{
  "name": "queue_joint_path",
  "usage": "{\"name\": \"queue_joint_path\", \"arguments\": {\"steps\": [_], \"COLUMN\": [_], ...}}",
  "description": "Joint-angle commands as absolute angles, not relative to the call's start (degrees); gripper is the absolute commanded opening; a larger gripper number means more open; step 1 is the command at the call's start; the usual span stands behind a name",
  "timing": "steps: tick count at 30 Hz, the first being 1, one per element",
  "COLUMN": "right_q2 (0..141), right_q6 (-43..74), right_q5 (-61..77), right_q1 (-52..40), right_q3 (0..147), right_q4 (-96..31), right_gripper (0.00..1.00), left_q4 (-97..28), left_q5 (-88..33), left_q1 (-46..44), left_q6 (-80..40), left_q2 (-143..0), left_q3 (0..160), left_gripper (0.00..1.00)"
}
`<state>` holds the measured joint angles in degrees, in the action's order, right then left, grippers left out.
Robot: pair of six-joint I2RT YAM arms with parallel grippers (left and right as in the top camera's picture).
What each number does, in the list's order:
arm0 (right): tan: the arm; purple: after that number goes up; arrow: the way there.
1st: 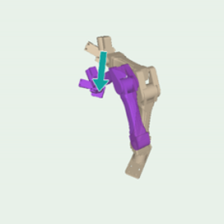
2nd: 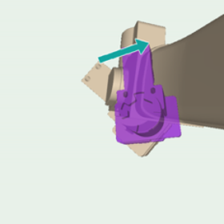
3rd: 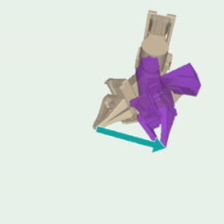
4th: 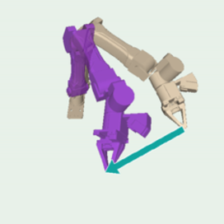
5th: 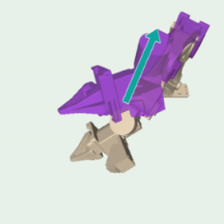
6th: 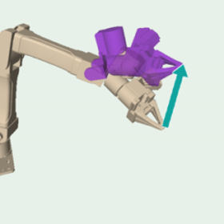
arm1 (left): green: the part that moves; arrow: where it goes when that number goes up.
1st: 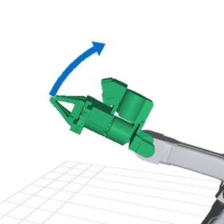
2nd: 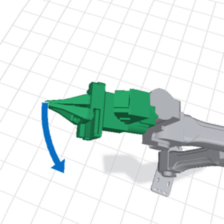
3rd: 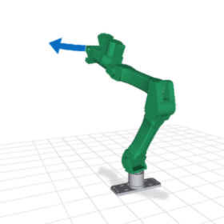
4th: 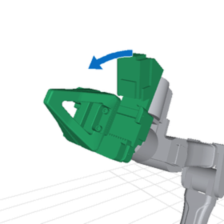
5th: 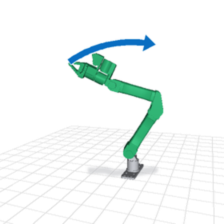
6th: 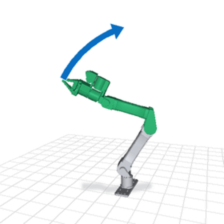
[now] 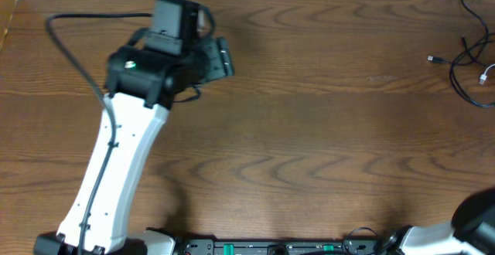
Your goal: Untangle cables
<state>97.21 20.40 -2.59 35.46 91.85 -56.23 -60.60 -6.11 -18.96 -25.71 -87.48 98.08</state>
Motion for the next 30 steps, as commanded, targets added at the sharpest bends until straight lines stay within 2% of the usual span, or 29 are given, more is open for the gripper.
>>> {"name": "queue_joint_path", "arguments": {"steps": [1,4,5,6,8,9,14,23,29,30], "right_q2": [102.4,106.7,107.7,108.5,109.1,109.1,106.7,93.6,82.5,80.8], "right_q6": [21.1,21.4,21.4,21.4,21.3,21.1,20.2,4.9,-3.7,-3.7], "right_q5": [-3.3,-3.8,-4.0,-4.0,-3.9,-3.9,1.0,29.3,29.0,27.6], "right_q1": [36.0,36.0,36.0,36.0,36.0,36.0,36.0,31.1,21.8,20.2], "right_q3": [91.3,91.3,91.3,91.3,91.3,91.3,92.9,93.9,93.9,93.9], "right_q4": [-53.7,-51.0,-50.5,-50.2,-50.2,-50.3,-51.9,-56.4,-63.0,-64.2], "right_gripper": [0.01,0.03,0.09,0.23,0.59,0.67,0.80,0.95,0.99,0.99], "left_q4": [-60.1,-59.8,-59.7,-59.6,-59.4,-59.3,-58.3,-54.6,-55.0,-55.5], "left_q5": [-6.6,-6.6,-6.6,-6.6,-6.6,-6.6,-6.6,-6.6,-1.5,0.4], "left_q1": [-21.8,-24.1,-24.8,-25.3,-26.3,-26.7,-27.9,-27.3,-24.7,-24.3], "left_q6": [-26.2,-26.2,-26.2,-26.2,-26.2,-26.1,-25.5,-11.3,-7.9,-7.9], "left_q2": [-90.0,-92.1,-92.7,-93.4,-94.6,-95.3,-97.3,-96.6,-91.9,-91.3], "left_q3": [97.7,97.7,97.7,97.7,97.7,97.7,97.7,97.9,98.3,98.3], "left_gripper": [0.74,0.74,0.75,0.74,0.74,0.74,0.74,0.75,0.75,0.89]}}
